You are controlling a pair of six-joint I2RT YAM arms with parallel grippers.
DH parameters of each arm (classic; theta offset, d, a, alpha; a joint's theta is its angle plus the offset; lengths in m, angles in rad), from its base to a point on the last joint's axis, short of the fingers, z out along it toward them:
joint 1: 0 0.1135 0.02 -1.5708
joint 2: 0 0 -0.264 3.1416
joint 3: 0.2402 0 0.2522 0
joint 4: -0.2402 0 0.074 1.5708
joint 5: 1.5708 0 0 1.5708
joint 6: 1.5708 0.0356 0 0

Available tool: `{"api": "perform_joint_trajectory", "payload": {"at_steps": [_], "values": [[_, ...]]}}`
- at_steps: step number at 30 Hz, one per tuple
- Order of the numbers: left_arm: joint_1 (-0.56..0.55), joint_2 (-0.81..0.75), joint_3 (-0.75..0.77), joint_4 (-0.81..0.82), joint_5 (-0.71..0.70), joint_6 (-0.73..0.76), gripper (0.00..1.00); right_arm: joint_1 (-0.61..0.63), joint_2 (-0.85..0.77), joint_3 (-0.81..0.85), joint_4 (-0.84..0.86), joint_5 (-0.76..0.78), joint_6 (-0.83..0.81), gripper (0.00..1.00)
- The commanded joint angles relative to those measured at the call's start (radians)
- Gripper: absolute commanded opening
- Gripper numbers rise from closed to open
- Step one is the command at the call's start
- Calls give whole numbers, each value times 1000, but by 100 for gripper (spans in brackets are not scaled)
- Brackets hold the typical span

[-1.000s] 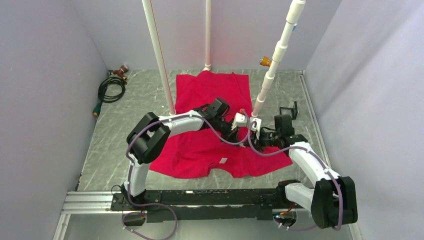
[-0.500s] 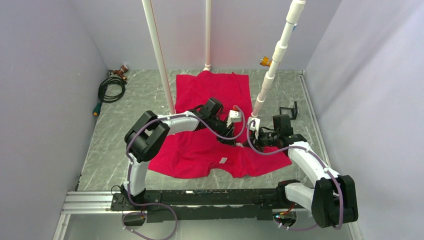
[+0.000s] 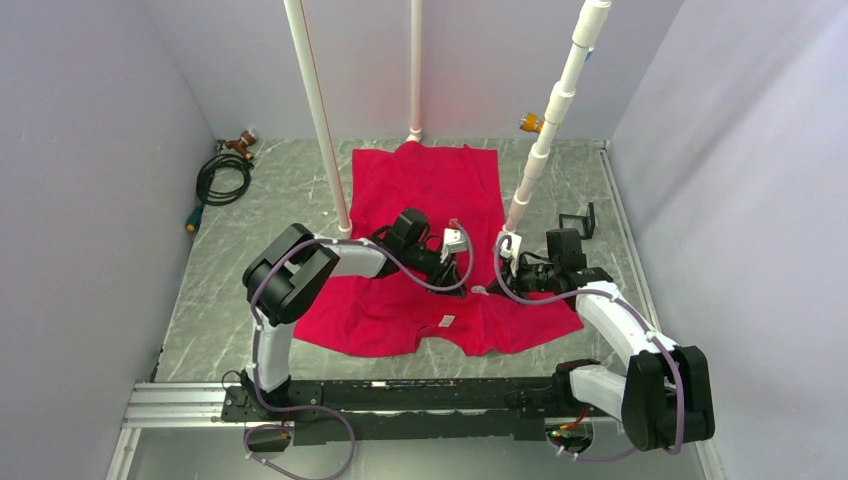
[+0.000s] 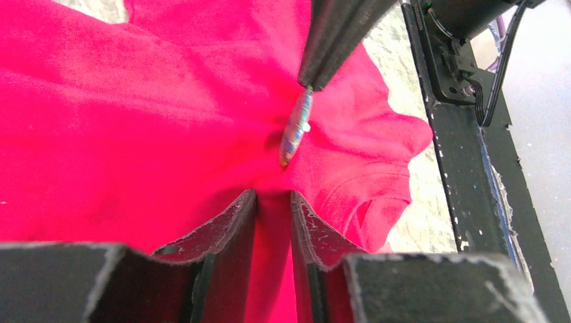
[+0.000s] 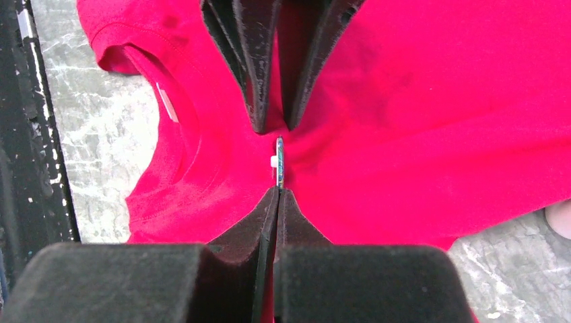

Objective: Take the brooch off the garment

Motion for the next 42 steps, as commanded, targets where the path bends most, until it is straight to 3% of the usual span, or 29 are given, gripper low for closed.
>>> {"api": "perform_joint_trajectory", "payload": {"at_steps": [1, 6, 11, 42], "values": [[-2, -94, -105, 271, 68, -27, 30, -11, 5, 8, 42, -33, 14, 0], [-5, -114, -207, 535, 74, -108, 31, -13, 7, 6, 44, -41, 13, 0], [-3, -118, -261, 677, 46, -122, 31, -13, 6, 6, 45, -44, 15, 0], [-37, -1, -186, 663, -7, -151, 30, -13, 14, 20, 18, -77, 2, 0]]}}
